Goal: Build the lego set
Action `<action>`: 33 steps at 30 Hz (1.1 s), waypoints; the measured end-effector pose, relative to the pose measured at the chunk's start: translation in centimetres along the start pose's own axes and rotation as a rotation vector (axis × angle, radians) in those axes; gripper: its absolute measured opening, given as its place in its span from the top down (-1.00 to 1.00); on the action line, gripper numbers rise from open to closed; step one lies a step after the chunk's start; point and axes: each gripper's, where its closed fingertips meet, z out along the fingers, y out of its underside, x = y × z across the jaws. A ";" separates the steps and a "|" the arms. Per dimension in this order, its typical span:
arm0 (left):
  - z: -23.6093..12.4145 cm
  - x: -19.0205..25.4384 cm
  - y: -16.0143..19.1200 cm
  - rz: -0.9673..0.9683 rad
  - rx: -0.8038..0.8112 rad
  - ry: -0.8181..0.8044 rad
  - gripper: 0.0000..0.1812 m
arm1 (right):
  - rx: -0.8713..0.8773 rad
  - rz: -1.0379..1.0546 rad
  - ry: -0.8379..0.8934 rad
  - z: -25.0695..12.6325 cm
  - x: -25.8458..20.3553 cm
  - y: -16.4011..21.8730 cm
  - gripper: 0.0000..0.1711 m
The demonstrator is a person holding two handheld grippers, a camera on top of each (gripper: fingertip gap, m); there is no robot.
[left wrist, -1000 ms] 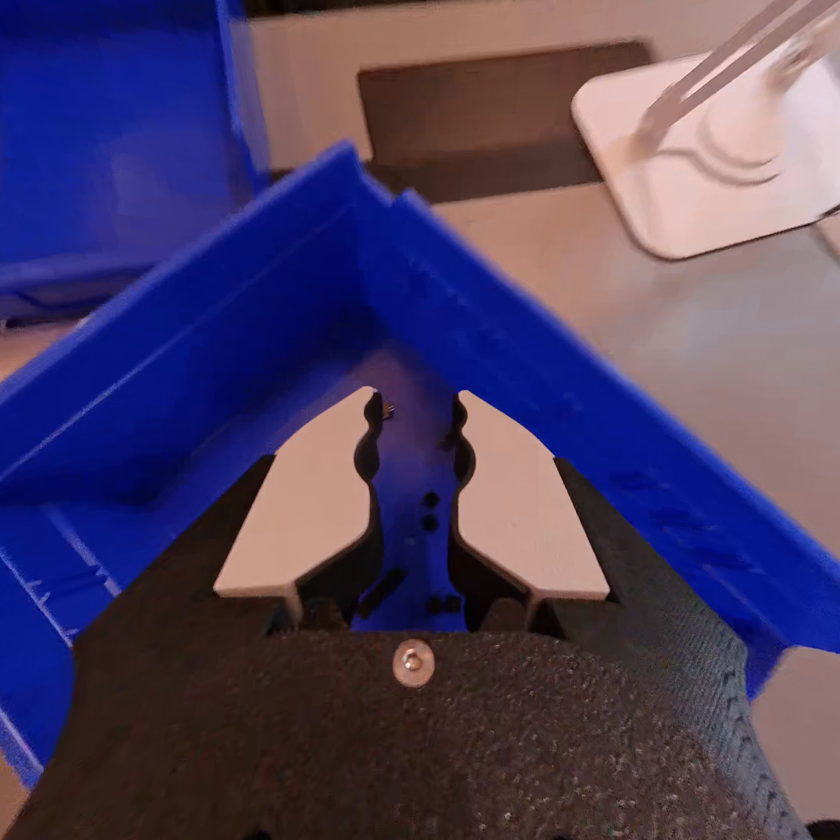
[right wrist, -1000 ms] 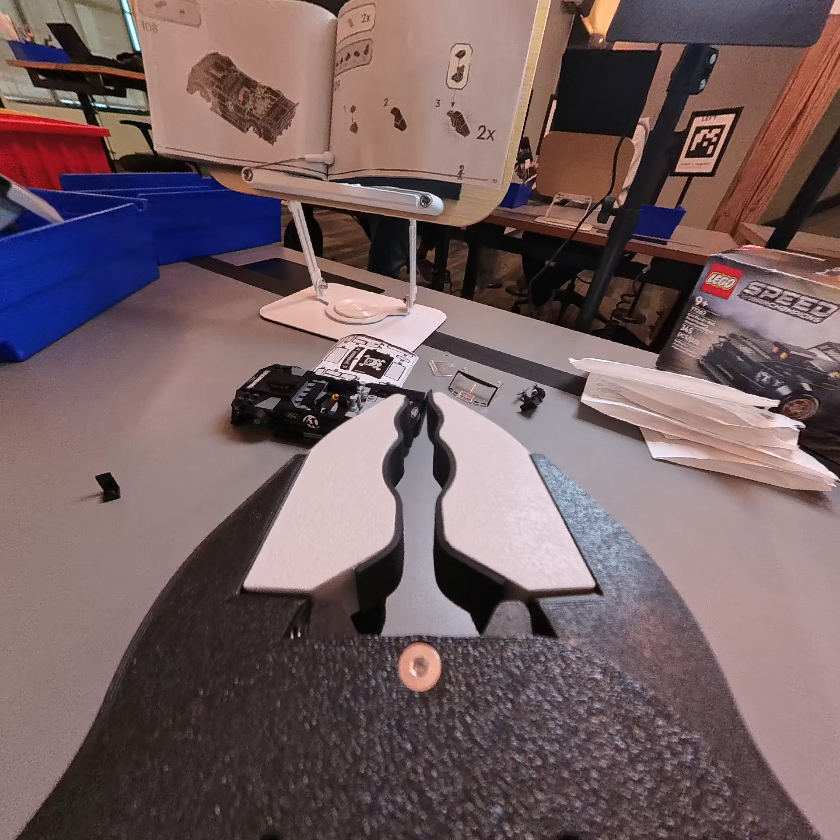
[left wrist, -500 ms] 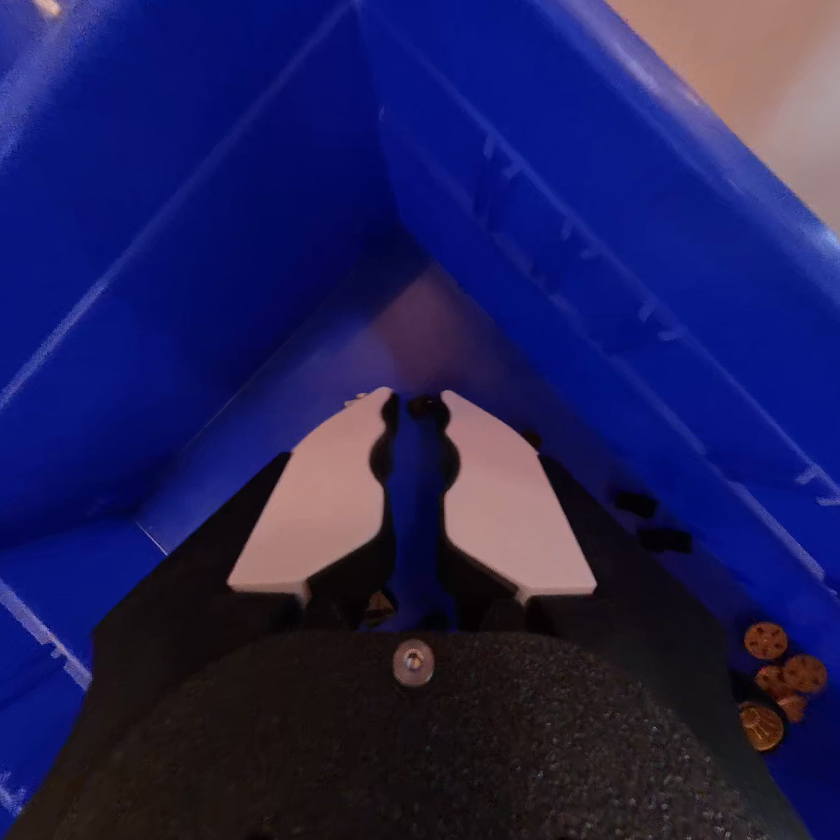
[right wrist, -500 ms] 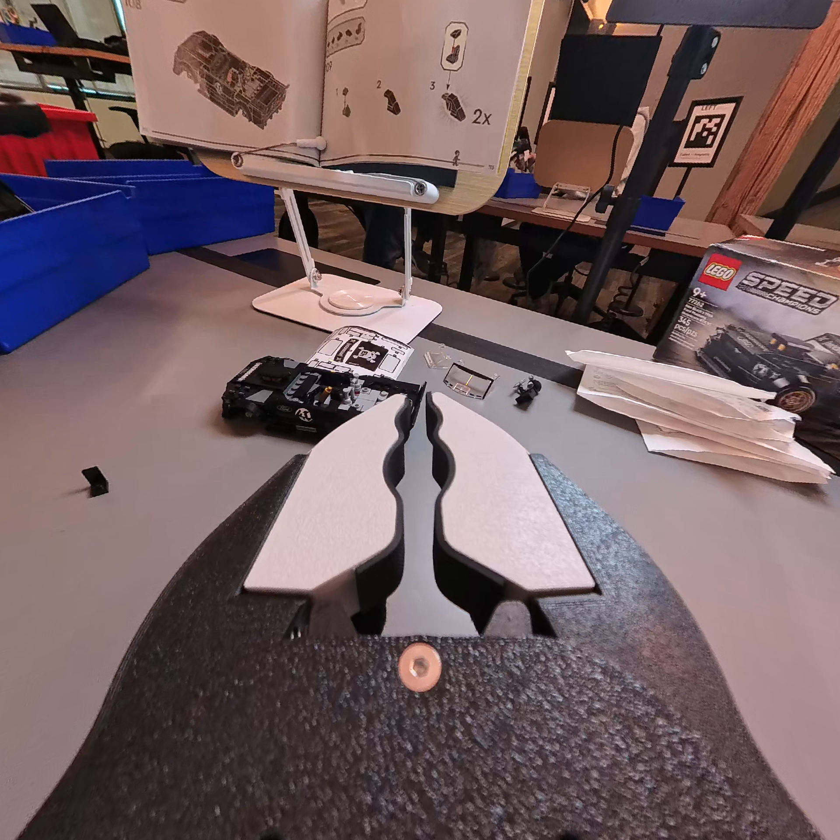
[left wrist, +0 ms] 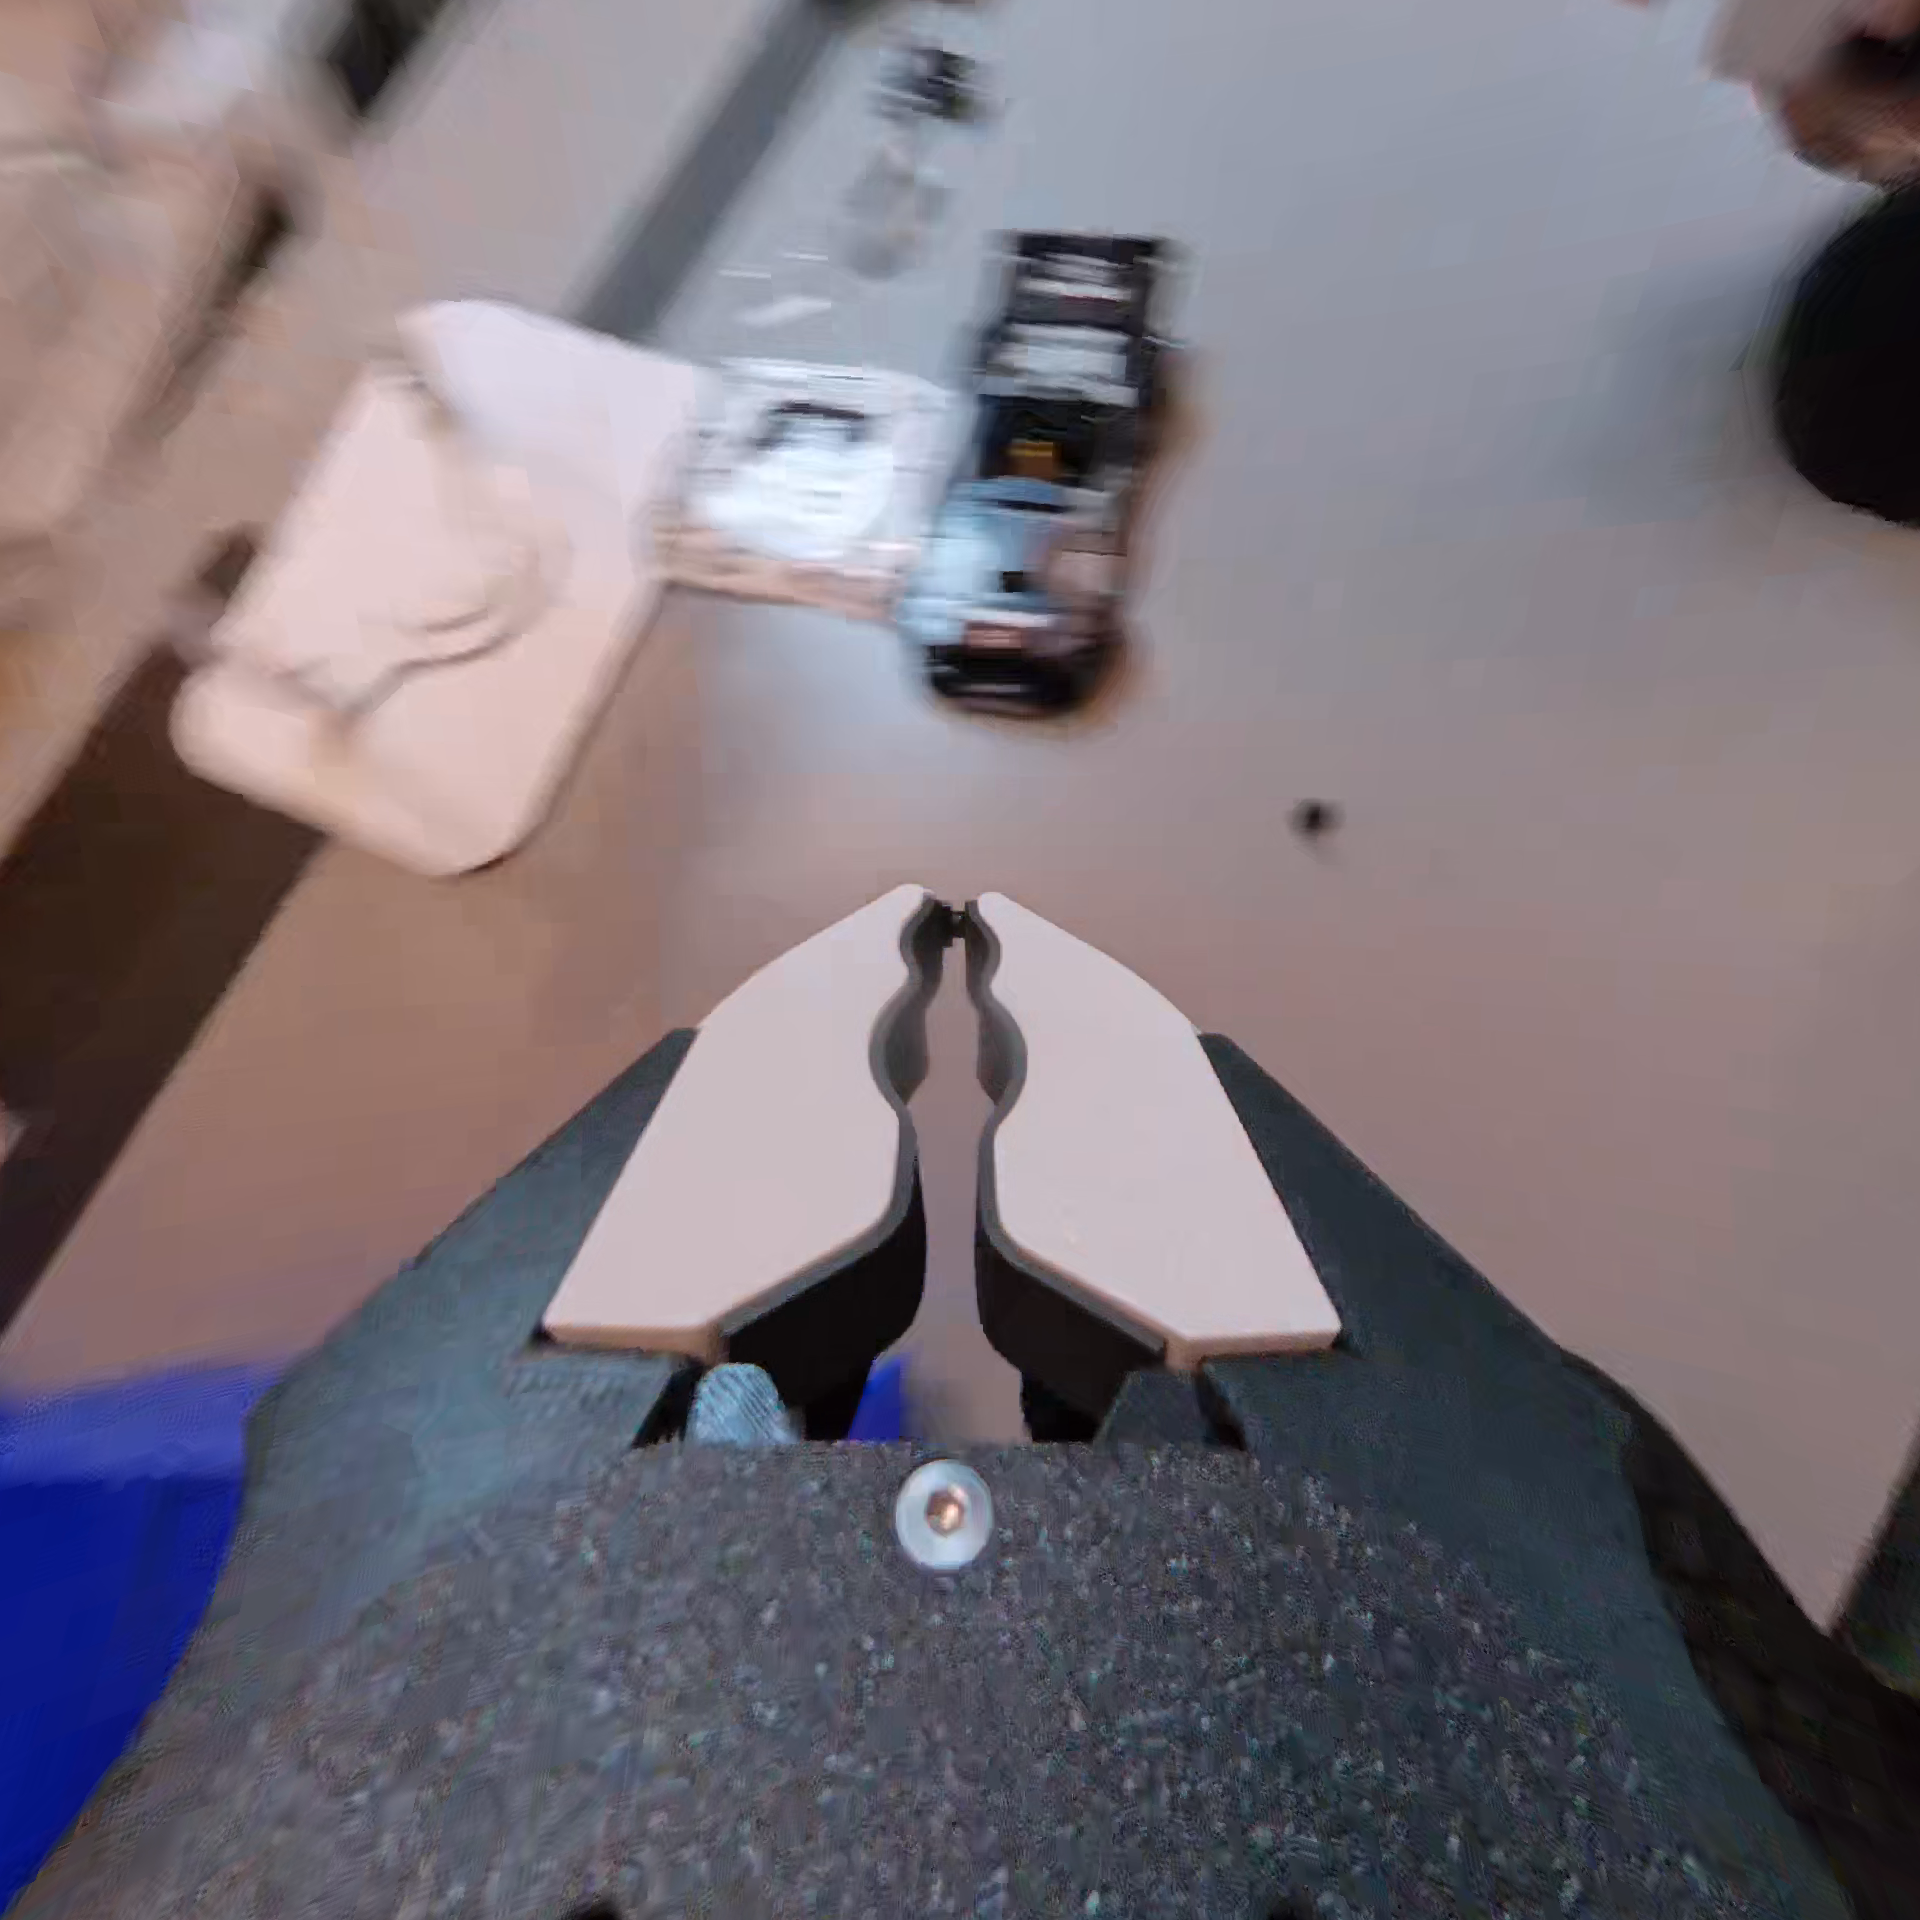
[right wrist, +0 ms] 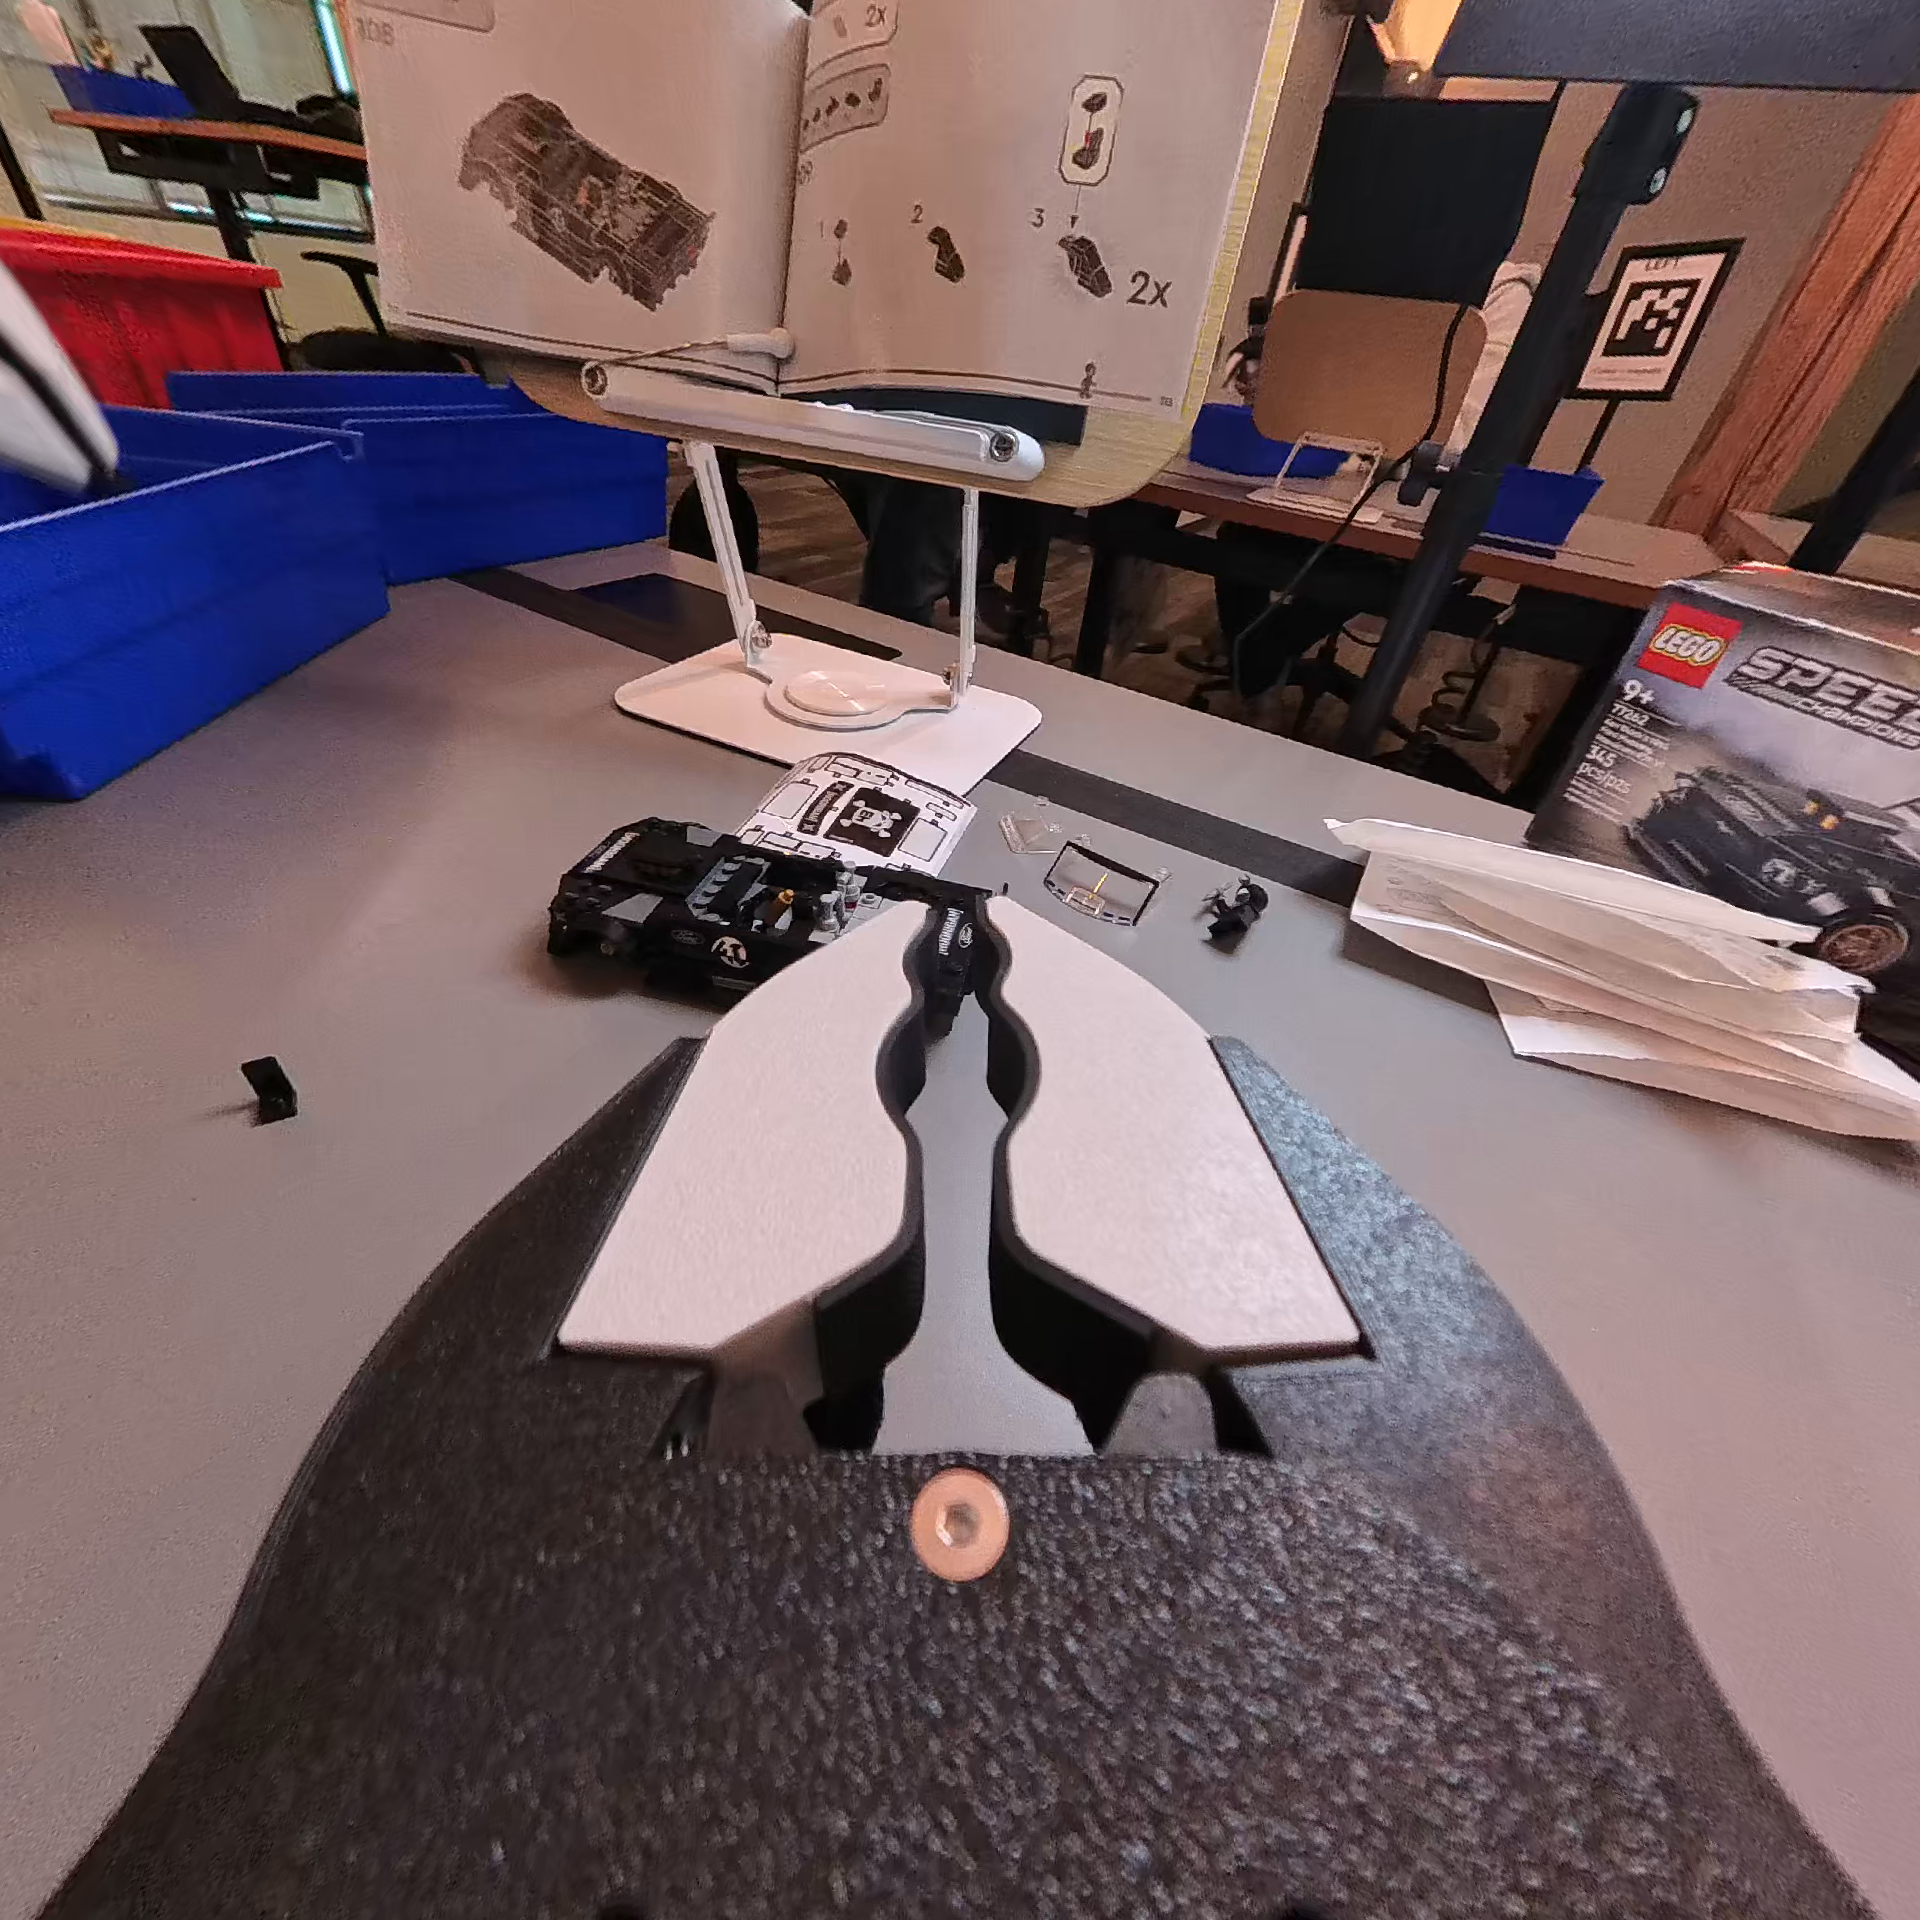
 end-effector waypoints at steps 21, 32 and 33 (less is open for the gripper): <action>13.8 11.7 2.0 0.132 -0.216 0.270 0.75 | 0.014 0.020 0.036 -1.0 1.2 -0.1 0.95; 3.3 2.9 -2.3 0.021 0.118 -0.040 0.75 | 0.025 0.034 0.043 -1.1 1.3 -0.4 0.94; 1.1 0.4 -2.5 -0.033 0.176 -0.112 0.78 | 0.026 0.046 0.046 -1.2 1.4 -0.4 0.94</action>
